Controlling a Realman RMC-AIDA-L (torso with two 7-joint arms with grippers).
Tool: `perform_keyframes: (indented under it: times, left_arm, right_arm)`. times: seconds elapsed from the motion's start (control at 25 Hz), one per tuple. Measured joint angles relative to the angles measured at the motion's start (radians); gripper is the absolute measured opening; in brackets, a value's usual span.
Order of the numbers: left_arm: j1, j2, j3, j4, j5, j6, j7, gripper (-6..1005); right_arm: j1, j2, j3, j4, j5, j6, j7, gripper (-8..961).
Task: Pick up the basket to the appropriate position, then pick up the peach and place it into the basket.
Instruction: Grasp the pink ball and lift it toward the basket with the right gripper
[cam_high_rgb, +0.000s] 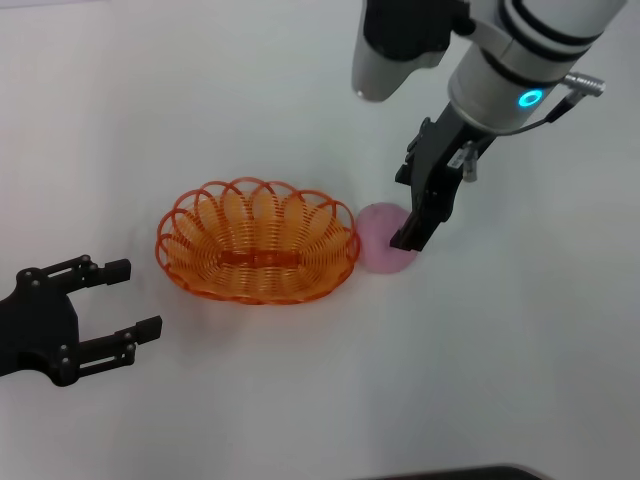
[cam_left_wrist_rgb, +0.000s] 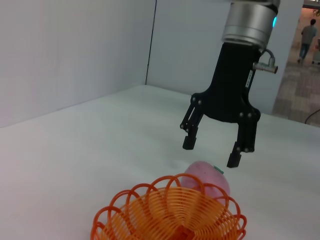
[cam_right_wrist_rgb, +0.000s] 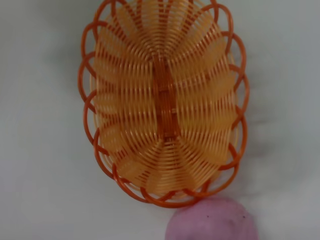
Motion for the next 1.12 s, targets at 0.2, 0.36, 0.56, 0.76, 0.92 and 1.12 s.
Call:
perform_keyframes:
  times: [0.2,0.36,0.56,0.76,0.92,1.12]
  left_arm:
    - [0.001,0.0,0.0,0.0,-0.002,-0.001,-0.001,746]
    - [0.001,0.0,-0.001,0.0,-0.001,-0.001,-0.002,746]
    - [0.002,0.001,-0.002,0.001,0.0,0.0,-0.003,745]
    - [0.003,0.002,-0.01,0.002,0.0,0.0,-0.003,745]
    - [0.003,0.002,-0.015,0.002,0.002,0.0,-0.003,747]
    - [0.004,0.003,-0.014,0.001,0.009,0.0,0.002,745]
  right_arm:
    - [0.008,0.001,-0.052,0.034,0.007,0.043,0.018,889]
    - [0.006,0.002,-0.083,0.04,0.025,0.065,0.025,893]
    - [0.009,0.001,-0.098,0.059,0.04,0.078,0.029,893]
    - [0.016,0.0,-0.115,0.091,0.045,0.106,0.03,889]
    - [0.021,0.0,-0.139,0.106,0.046,0.132,0.037,885]
    - [0.021,0.0,-0.145,0.106,0.055,0.151,0.047,881]
